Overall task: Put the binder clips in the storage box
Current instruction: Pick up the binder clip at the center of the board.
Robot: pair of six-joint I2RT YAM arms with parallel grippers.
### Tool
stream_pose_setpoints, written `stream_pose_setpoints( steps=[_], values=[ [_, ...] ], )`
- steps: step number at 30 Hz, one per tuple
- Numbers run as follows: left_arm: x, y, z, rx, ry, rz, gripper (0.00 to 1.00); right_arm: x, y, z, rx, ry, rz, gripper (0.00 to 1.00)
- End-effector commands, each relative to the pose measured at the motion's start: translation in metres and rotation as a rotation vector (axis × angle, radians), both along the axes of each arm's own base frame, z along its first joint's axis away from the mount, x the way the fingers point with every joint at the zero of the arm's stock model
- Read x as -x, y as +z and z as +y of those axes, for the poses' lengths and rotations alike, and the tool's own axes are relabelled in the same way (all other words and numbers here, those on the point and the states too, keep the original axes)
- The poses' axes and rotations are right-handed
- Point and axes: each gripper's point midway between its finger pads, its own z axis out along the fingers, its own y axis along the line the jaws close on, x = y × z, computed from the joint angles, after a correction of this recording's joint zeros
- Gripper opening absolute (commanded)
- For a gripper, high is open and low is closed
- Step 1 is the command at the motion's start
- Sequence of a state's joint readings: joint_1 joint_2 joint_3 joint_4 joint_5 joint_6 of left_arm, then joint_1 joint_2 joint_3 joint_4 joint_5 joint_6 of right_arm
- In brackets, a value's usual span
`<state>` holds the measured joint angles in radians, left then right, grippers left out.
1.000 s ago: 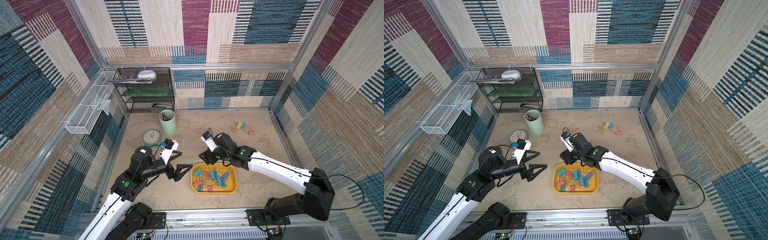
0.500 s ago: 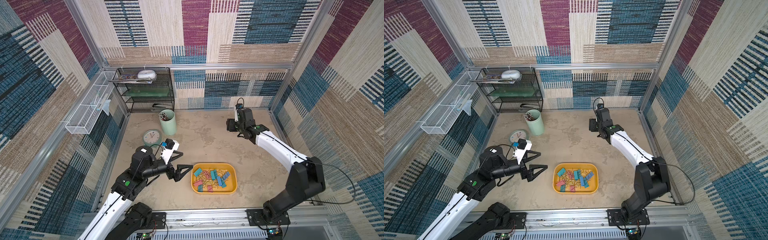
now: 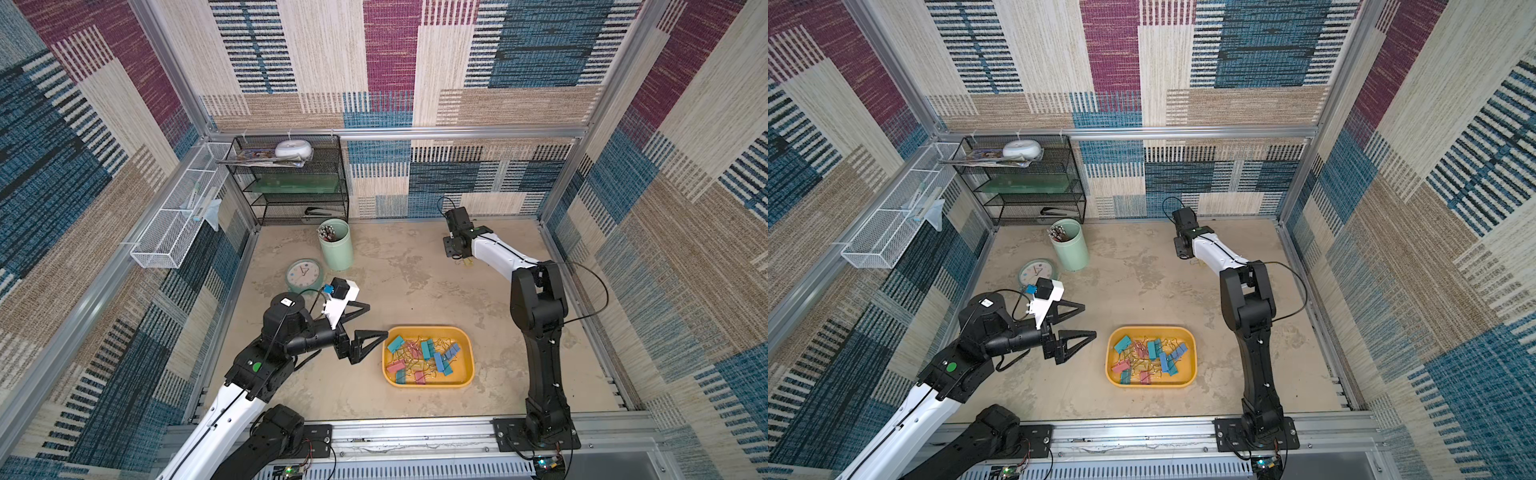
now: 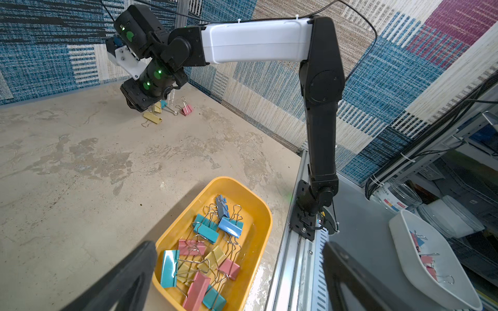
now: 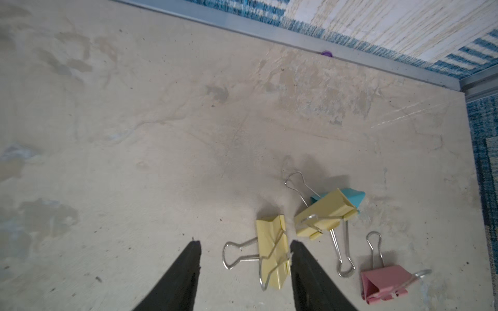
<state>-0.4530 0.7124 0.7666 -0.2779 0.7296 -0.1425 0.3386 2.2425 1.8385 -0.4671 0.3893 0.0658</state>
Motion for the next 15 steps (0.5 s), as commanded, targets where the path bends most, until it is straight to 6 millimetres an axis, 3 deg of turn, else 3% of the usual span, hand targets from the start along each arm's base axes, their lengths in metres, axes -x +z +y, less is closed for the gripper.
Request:
stream_pose_setpoints(
  steps=[1, 5, 10, 13, 15],
  values=[
    [-0.002, 0.004, -0.001, 0.001, 0.002, -0.017, 0.99, 0.004, -0.015, -0.011, 0.078, -0.011, 0.049, 0.54],
    [-0.003, 0.003, -0.002, -0.002, -0.003, -0.007, 1.00, 0.005, -0.026, -0.017, 0.124, -0.017, 0.065, 0.31],
    [-0.004, 0.002, -0.002, -0.004, 0.000, -0.003, 0.99, 0.007, -0.016, -0.022, 0.141, -0.029, 0.060, 0.01],
    [-0.010, 0.000, 0.000, -0.008, 0.032, 0.012, 0.99, 0.013, 0.004, -0.019, 0.123, -0.024, 0.039, 0.00],
    [-0.029, -0.004, 0.010, -0.018, 0.170, 0.065, 0.98, 0.024, 0.025, -0.011, 0.097, -0.010, 0.002, 0.00]
  ],
)
